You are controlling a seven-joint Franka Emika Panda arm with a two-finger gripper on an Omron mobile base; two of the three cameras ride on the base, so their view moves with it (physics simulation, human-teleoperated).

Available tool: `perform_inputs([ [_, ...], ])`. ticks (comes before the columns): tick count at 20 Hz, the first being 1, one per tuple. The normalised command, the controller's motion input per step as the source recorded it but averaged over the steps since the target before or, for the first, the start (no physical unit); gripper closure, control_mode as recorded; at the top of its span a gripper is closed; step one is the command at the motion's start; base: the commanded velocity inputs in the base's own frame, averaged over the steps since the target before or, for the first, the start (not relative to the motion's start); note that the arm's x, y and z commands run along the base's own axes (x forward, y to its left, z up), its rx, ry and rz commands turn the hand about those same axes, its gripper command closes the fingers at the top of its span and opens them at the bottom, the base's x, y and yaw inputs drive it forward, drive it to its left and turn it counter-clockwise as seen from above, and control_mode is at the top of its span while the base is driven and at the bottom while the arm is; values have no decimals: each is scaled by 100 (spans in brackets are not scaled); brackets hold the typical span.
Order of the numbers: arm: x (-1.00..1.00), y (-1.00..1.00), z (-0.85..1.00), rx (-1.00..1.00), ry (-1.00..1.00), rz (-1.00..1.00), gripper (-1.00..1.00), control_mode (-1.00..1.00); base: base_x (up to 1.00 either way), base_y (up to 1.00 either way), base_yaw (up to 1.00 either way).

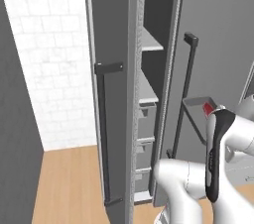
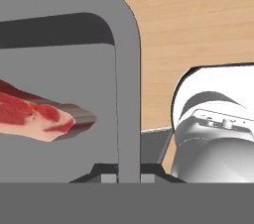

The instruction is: Take the meat container that has the steak and place it on the second highest rack of the freezer. Then take the vegetable container that has the carrot and mushroom and place it on the highest rack of the freezer.

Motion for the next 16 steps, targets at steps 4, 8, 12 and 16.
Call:
perform_inputs([
  [4, 0, 0, 0, 0, 0, 0, 100, 100, -3, 74, 3],
  [8, 0, 0, 0, 0, 0, 0, 100, 100, 48, 79, 0],
  [12, 0, 0, 0, 0, 0, 0, 100, 100, 57, 32, 0],
  [16, 0, 0, 0, 0, 0, 0, 100, 100, 39, 5, 0],
])
